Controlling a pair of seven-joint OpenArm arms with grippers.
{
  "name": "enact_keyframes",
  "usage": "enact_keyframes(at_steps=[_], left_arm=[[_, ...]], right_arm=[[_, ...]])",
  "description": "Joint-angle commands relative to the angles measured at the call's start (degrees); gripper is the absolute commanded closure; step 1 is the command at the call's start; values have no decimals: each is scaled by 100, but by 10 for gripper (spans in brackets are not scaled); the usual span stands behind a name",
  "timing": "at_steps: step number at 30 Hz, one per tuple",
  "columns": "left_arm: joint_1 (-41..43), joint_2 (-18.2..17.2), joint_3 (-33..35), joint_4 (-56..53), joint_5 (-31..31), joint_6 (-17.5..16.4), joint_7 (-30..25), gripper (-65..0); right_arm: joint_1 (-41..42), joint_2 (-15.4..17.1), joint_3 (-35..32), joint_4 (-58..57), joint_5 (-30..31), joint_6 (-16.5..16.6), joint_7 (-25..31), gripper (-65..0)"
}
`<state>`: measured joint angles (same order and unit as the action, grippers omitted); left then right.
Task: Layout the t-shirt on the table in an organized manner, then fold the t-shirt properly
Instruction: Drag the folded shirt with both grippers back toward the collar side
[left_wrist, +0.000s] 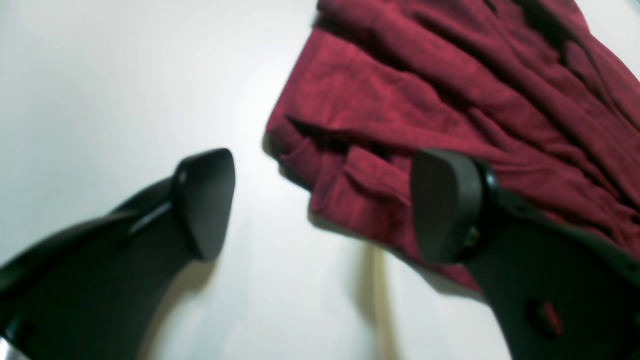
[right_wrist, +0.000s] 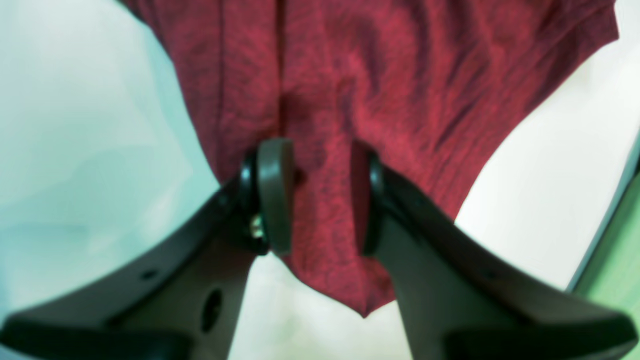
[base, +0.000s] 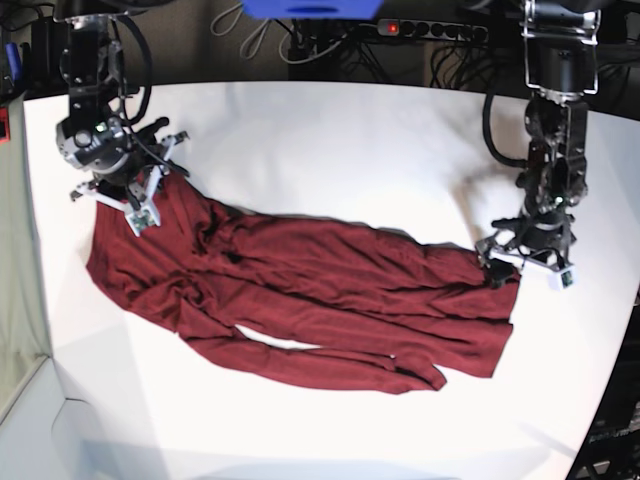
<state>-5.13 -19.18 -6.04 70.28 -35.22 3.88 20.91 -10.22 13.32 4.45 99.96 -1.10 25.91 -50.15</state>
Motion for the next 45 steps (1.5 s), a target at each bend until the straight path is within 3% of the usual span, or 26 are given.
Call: enact_keyframes(at_steps=[1,8,20,22,26,32,35,38,45], left_arm=[[-142,-82,-33,27,-7,-23,-126,-530],[-582,-82,11,-597,-7,-23,-126,-530],[-978,-108,872,-1318,-7,-23,-126,-523],[-978,-108,864,-1336,-7,-23,-126,-475],[-978,-126,829,-1353,-7,-23,-170,-292],[-934,-135,855,-1415,1,-23,-899,-122],[-951,-135,846,-1740,1,-23,-1058,-7],[-978,-161,820,-1907,1,-23,-1119,-9],[-978,-434,811,-1854,-16,-23,-1277,-3]], right_arm=[[6,44,26,109,27,15,96,-204],[-64,35,26,109,36,15,96,-204],[-213,35,26,672,36,15,79,-204],[-301,35,26,777,36,15,79,-204],[-398,35,-1,804,36,15,52,-204],[-627,-115,8,769,36,24,96,-204],[-635,-115,-10,733,36,24,105,-205],[-635,-115,-1,707,36,24,96,-215],[-635,-106,-27,707,36,33,96,-374]])
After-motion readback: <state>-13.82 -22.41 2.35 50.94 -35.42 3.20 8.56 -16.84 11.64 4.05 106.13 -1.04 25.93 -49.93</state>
